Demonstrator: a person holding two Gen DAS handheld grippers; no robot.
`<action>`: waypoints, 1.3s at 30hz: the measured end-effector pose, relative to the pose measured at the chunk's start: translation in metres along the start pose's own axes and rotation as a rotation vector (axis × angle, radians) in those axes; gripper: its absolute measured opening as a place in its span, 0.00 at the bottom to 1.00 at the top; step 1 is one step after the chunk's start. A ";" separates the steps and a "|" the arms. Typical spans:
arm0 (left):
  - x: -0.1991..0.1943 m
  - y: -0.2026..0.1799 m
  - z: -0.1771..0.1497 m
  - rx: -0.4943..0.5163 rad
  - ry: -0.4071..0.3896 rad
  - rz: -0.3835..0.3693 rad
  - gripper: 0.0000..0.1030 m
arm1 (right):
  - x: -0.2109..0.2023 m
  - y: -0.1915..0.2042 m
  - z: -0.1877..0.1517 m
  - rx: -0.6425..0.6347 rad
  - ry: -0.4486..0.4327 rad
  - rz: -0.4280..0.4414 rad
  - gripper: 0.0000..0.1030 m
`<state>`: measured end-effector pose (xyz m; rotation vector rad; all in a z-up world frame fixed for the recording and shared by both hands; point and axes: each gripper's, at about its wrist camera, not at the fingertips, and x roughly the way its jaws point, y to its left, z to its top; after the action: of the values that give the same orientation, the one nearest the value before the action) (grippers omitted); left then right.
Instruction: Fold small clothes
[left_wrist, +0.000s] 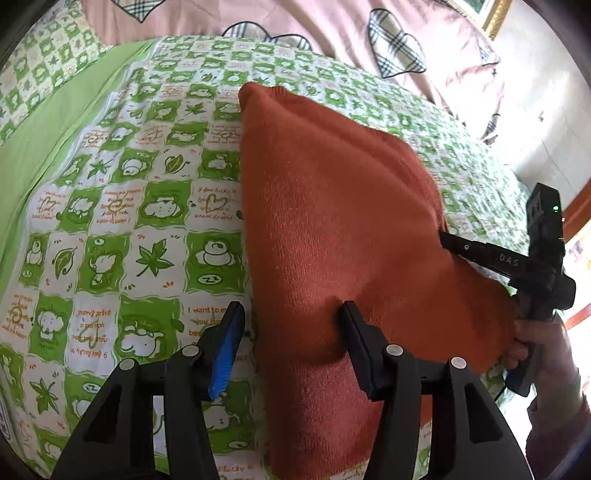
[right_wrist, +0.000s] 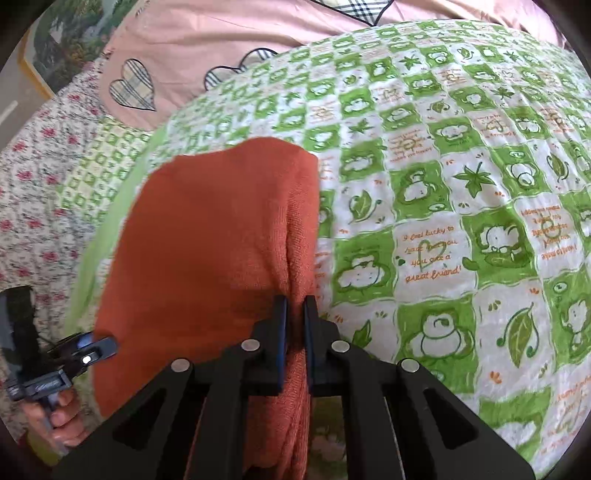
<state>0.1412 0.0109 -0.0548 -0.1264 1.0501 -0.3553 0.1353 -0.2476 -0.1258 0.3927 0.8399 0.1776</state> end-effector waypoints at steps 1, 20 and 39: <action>-0.001 0.000 0.000 -0.010 0.000 0.004 0.55 | 0.000 0.002 0.001 -0.002 -0.009 -0.012 0.09; -0.037 0.008 -0.042 -0.034 -0.010 0.055 0.55 | -0.074 0.031 -0.075 -0.059 0.004 0.021 0.05; -0.061 0.004 -0.035 0.002 -0.080 -0.083 0.53 | -0.105 0.022 -0.068 -0.003 -0.098 -0.016 0.21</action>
<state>0.0846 0.0376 -0.0229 -0.1810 0.9672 -0.4233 0.0151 -0.2413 -0.0858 0.3892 0.7465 0.1436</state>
